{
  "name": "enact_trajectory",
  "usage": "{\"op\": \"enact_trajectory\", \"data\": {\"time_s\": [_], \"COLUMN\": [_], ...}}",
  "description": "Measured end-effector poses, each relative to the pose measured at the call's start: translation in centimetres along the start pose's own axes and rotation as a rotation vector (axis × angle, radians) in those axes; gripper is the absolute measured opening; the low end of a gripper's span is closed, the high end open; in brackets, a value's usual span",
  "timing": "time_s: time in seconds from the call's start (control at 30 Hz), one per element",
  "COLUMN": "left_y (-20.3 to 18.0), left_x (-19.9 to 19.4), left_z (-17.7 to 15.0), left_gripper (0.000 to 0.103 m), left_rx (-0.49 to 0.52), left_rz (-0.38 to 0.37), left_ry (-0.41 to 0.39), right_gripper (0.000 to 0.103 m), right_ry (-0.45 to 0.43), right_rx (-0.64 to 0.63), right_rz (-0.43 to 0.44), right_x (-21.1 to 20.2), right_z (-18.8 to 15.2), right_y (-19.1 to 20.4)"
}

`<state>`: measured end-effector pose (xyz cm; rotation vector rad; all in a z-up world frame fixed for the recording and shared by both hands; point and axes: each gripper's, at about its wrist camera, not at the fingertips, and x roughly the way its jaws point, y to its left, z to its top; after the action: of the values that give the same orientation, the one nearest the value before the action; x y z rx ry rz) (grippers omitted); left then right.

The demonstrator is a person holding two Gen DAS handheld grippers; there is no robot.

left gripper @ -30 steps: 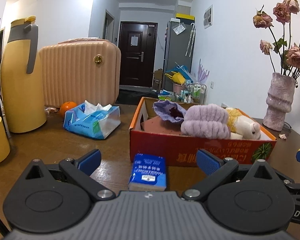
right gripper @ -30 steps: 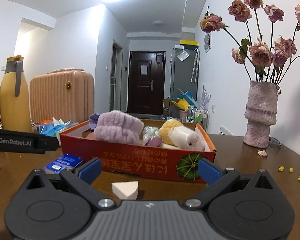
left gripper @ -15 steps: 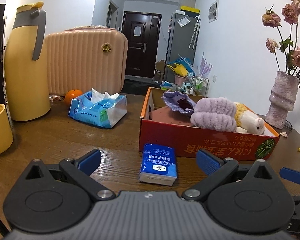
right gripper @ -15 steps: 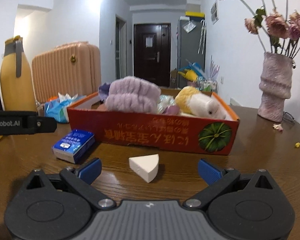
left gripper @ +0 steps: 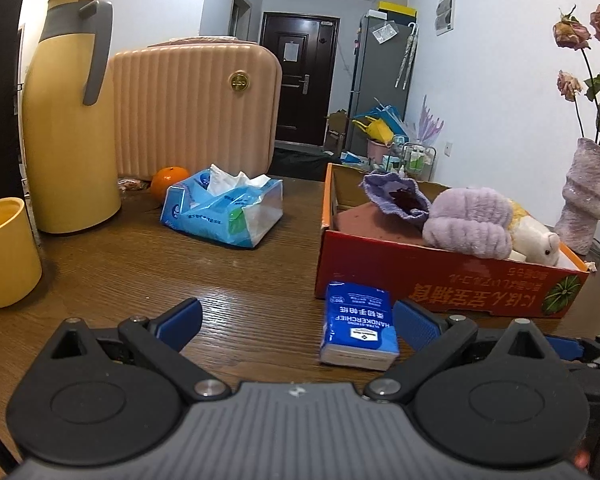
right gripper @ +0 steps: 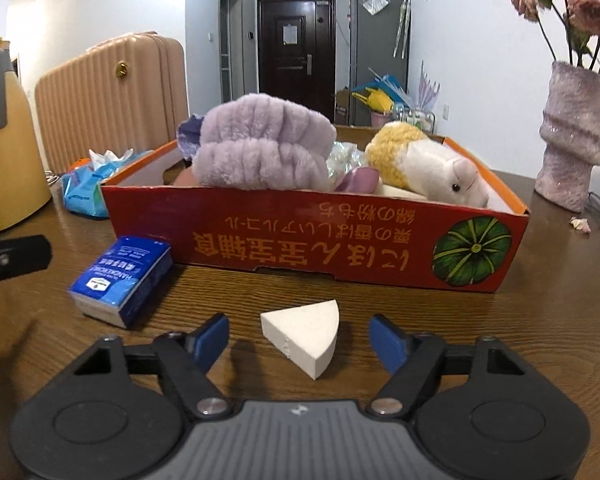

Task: Organize soft objects
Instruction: 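Grasp the white triangular sponge with the right gripper while the left gripper approaches the blue tissue pack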

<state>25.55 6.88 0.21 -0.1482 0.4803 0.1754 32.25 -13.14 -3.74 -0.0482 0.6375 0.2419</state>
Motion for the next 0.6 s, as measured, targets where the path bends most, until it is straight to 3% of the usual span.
{"op": "enact_trajectory", "data": {"time_s": [0.07, 0.13, 0.27, 0.3, 0.6], "left_y": [0.07, 0.1, 0.07, 0.06, -0.08], "left_x": [0.09, 0.24, 0.35, 0.36, 0.56], "left_z": [0.02, 0.05, -0.01, -0.04, -0.16], "left_gripper": [0.103, 0.103, 0.103, 0.103, 0.103], "left_rx": [-0.001, -0.002, 0.001, 0.003, 0.008], "left_rz": [0.004, 0.006, 0.007, 0.007, 0.016], "left_ry": [0.001, 0.005, 0.008, 0.008, 0.014], "right_gripper": [0.069, 0.058, 0.047, 0.04, 0.034], "right_ry": [0.013, 0.022, 0.02, 0.019, -0.001], "right_rx": [0.004, 0.008, 0.001, 0.0, -0.004], "right_rz": [0.004, 0.01, 0.011, 0.011, 0.024], "right_x": [0.43, 0.73, 0.76, 0.75, 0.29], "right_z": [0.15, 0.29, 0.39, 0.38, 0.35], "right_y": [-0.04, -0.16, -0.12, -0.11, -0.21]}}
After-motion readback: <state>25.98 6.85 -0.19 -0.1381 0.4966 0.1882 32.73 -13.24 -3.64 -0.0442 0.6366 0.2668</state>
